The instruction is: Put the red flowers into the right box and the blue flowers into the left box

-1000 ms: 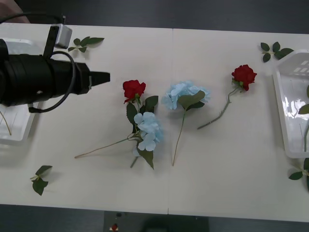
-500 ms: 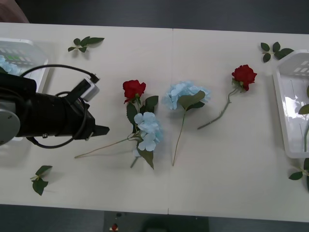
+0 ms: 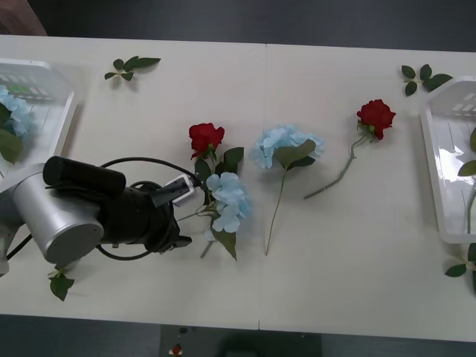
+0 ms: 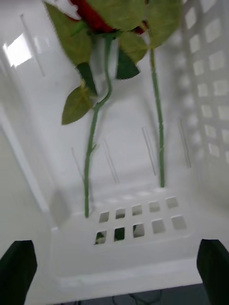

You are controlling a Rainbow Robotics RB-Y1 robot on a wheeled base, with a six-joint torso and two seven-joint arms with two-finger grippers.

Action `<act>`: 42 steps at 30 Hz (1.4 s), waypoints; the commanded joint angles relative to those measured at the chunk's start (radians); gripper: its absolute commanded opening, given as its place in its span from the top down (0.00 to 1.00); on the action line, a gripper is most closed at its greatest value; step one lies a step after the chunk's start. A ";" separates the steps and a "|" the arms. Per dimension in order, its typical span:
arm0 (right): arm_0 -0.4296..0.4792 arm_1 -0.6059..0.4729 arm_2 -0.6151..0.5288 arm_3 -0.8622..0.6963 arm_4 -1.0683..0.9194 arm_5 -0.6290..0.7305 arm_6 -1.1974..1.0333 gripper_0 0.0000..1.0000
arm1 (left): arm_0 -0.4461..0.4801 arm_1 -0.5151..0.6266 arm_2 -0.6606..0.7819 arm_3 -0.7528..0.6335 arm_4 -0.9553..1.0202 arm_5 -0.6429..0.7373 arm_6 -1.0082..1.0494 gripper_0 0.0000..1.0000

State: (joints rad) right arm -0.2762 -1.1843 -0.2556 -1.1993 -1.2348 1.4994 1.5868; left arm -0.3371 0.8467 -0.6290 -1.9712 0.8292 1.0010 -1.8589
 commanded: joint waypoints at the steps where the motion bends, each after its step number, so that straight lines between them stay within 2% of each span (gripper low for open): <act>1: -0.106 0.035 -0.059 -0.071 0.006 0.107 -0.134 0.00 | -0.089 -0.049 -0.046 0.094 -0.015 -0.056 -0.039 0.00; 7: -0.207 0.117 -0.077 -0.157 0.061 0.234 -0.323 0.00 | -0.171 -0.109 -0.123 0.218 -0.019 -0.071 -0.037 0.00; 10: -0.218 0.164 -0.076 -0.237 0.112 0.257 -0.424 0.00 | -0.184 -0.118 -0.138 0.250 -0.016 -0.088 -0.037 0.00; 12: -0.218 0.198 -0.068 -0.298 0.153 0.259 -0.484 0.00 | -0.186 -0.117 -0.141 0.253 -0.018 -0.093 -0.039 0.17; 14: -0.219 0.238 -0.037 -0.364 0.210 0.259 -0.553 0.00 | -0.189 -0.107 -0.144 0.253 -0.018 -0.093 -0.039 0.52; 15: -0.222 0.247 -0.027 -0.376 0.222 0.257 -0.570 0.00 | -0.191 -0.104 -0.146 0.253 -0.018 -0.093 -0.039 0.62; 16: -0.227 0.267 -0.005 -0.396 0.245 0.252 -0.602 0.00 | -0.194 -0.098 -0.149 0.253 -0.015 -0.093 -0.039 0.83; 17: -0.236 0.287 0.018 -0.411 0.267 0.245 -0.636 0.00 | -0.195 -0.092 -0.152 0.253 -0.012 -0.093 -0.039 0.98; 18: -0.245 0.304 0.039 -0.418 0.282 0.239 -0.660 0.00 | -0.200 -0.087 -0.153 0.255 -0.008 -0.093 -0.039 1.00; 31: -0.373 0.459 0.314 -0.385 0.452 0.102 -0.831 0.00 | -0.209 -0.044 -0.155 0.245 0.033 -0.113 -0.039 1.00; 38: -0.388 0.522 0.386 -0.304 0.538 -0.027 -0.840 0.00 | -0.217 -0.003 -0.132 0.187 0.067 -0.117 -0.016 1.00; 42: -0.400 0.551 0.438 -0.238 0.601 -0.097 -0.843 0.00 | -0.217 0.044 -0.089 0.124 0.169 -0.117 0.001 1.00</act>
State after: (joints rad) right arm -0.6407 -0.6377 0.1613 -1.4609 -0.6649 1.4285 0.7776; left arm -0.5213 0.8461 -0.7674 -1.7811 0.9483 0.8906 -1.8589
